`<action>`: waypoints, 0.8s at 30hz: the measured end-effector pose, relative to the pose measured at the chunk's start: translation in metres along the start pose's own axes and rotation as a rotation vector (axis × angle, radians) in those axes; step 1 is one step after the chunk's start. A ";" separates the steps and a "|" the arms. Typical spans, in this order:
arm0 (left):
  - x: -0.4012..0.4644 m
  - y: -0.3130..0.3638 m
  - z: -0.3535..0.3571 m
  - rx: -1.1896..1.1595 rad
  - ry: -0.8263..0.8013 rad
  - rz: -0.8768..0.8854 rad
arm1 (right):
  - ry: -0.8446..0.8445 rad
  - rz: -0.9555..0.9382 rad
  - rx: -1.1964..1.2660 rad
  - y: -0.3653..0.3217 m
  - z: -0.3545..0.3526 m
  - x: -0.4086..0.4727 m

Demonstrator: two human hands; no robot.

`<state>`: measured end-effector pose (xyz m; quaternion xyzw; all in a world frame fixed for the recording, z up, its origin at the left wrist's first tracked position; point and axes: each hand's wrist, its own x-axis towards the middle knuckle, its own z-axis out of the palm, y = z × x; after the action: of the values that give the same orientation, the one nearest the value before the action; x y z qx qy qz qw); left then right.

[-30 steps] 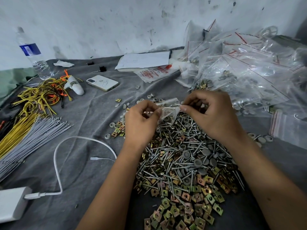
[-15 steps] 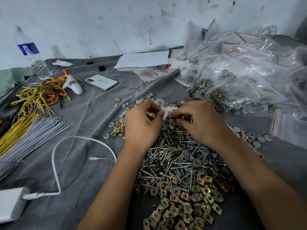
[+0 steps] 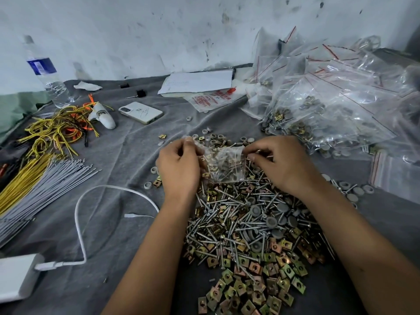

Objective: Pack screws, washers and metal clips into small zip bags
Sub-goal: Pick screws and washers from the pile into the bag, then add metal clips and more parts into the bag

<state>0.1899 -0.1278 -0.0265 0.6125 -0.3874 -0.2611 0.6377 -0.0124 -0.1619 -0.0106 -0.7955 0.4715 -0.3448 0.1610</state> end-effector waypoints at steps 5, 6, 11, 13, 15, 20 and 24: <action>0.009 0.008 -0.009 -0.083 0.228 0.019 | -0.153 -0.010 -0.105 0.010 -0.015 -0.001; 0.011 0.011 -0.010 -0.132 0.291 0.007 | -0.232 -0.004 -0.124 0.012 -0.017 -0.001; 0.024 0.016 -0.023 -0.356 0.537 -0.099 | -0.417 0.006 -0.111 0.017 -0.021 0.000; 0.025 0.016 -0.026 -0.377 0.560 -0.123 | -0.439 -0.001 -0.084 0.017 -0.022 0.000; 0.026 0.016 -0.026 -0.390 0.575 -0.139 | -0.474 -0.007 -0.052 0.018 -0.024 0.000; 0.027 0.017 -0.028 -0.393 0.636 -0.150 | -0.595 0.000 -0.035 0.019 -0.027 0.000; 0.014 0.018 -0.016 -0.191 0.436 0.007 | -0.417 -0.043 -0.038 0.018 -0.020 0.000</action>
<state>0.2087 -0.1275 -0.0055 0.5899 -0.2164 -0.1559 0.7622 -0.0377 -0.1696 -0.0064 -0.8624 0.4174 -0.1673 0.2326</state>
